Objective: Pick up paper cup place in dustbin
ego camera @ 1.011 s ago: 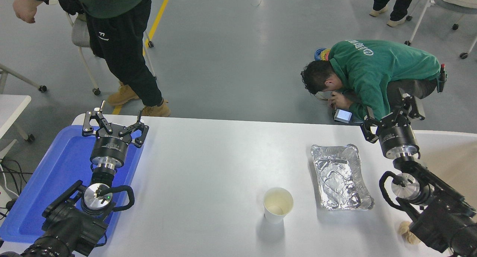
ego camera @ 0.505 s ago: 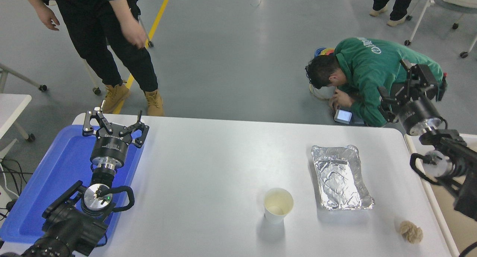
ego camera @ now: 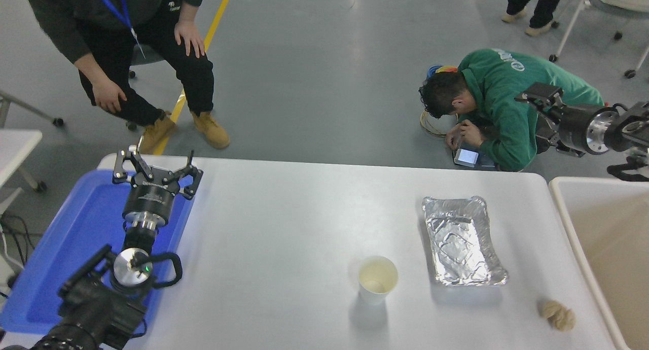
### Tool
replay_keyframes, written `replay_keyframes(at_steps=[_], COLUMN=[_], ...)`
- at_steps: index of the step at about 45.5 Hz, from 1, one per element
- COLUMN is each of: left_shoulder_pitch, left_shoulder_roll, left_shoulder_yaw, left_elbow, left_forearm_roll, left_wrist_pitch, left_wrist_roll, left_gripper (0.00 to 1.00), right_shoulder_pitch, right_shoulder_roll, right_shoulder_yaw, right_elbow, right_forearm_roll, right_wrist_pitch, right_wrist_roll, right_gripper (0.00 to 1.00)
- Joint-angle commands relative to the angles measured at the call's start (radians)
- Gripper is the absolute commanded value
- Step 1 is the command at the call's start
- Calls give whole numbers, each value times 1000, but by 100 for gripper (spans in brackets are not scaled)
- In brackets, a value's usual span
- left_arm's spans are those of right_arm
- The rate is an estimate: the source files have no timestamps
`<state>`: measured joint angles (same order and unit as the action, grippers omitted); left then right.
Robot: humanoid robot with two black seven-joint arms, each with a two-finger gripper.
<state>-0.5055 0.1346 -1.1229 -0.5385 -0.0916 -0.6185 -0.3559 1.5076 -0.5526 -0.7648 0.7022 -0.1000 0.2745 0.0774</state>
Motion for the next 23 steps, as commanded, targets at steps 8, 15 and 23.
replay_keyframes(at_steps=[8, 15, 23], left_shoulder_pitch=[-1, 1, 1], left_shoulder_roll=[0, 0, 0], left_shoulder_yaw=[0, 0, 0], left_elbow=[0, 0, 0], left_forearm_roll=[0, 0, 0], left_wrist_pitch=[0, 0, 0], left_wrist_roll=[0, 0, 0], left_gripper=[100, 100, 100], right_shoulder_pitch=[309, 370, 451], right_shoulder_roll=[232, 302, 359], right_shoulder_yaw=[-329, -344, -347], right_elbow=[31, 100, 270], right_forearm_roll=[-90, -139, -138], right_wrist_pitch=[259, 321, 351], right_wrist_roll=[-59, -59, -59], right_gripper=[100, 100, 100])
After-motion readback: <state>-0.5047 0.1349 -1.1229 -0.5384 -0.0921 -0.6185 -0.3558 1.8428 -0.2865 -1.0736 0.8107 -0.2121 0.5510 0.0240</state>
